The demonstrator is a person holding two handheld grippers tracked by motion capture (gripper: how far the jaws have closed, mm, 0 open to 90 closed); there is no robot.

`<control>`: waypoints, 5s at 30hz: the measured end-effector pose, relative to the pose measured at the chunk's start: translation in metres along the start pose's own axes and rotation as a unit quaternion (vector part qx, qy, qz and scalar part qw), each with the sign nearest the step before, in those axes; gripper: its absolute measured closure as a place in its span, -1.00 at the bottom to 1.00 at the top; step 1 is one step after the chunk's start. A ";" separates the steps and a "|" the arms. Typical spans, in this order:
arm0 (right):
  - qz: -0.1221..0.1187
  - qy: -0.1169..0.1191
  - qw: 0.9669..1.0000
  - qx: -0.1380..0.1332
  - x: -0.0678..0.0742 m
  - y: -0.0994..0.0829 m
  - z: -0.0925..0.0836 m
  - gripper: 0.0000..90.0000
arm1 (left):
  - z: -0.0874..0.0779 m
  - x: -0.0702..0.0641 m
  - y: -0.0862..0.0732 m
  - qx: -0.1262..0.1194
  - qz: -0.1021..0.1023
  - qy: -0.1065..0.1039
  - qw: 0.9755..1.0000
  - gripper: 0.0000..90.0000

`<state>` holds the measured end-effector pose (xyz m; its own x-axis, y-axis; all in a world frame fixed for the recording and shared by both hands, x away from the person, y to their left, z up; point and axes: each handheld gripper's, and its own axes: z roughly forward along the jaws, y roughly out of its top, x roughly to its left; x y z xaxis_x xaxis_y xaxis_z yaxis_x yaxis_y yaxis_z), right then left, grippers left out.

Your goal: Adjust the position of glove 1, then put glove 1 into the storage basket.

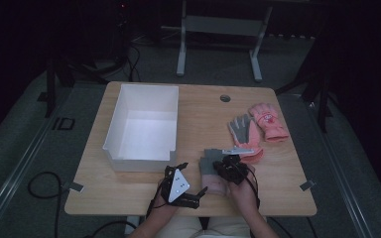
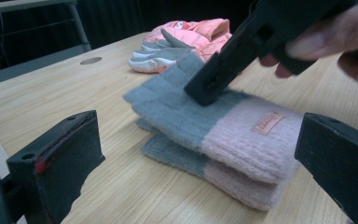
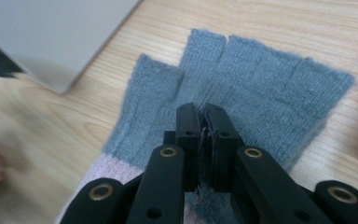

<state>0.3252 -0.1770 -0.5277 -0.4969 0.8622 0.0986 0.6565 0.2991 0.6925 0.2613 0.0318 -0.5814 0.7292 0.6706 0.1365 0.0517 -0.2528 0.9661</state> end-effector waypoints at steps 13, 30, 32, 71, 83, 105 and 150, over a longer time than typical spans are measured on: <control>-0.005 -0.013 1.000 0.020 0.000 -0.008 0.015 0.83 | 0.000 0.000 0.000 0.003 -0.001 -0.002 1.000 -0.99; -0.062 0.046 0.997 0.014 -0.003 -0.001 0.024 0.70 | 0.000 -0.002 0.009 0.012 0.006 -0.039 0.999 -0.99; -0.059 0.046 0.997 -0.004 -0.009 0.005 0.015 0.61 | 0.001 0.000 0.016 0.020 0.011 -0.058 0.998 -0.99; 0.020 0.089 0.994 0.063 -0.055 0.029 0.053 0.59 | 0.058 -0.001 0.030 0.196 0.132 -0.163 0.958 0.50; -0.022 0.113 0.993 -0.004 -0.041 0.059 -0.007 0.63 | 0.041 0.005 0.082 0.191 0.149 -0.160 0.957 0.53; -0.060 0.133 0.987 -0.068 -0.008 0.147 -0.047 0.64 | -0.001 0.066 0.162 0.190 0.217 -0.138 0.948 0.53; -0.096 0.129 0.987 0.019 0.091 0.214 0.097 0.61 | -0.010 0.173 0.085 0.357 0.319 -0.116 0.870 0.52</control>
<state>0.4759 0.0050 -0.4402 -0.7385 0.6571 0.1510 0.5552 0.4656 0.6892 0.3852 0.1334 -0.4734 0.8794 0.0970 0.4661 -0.0633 -0.9466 0.3163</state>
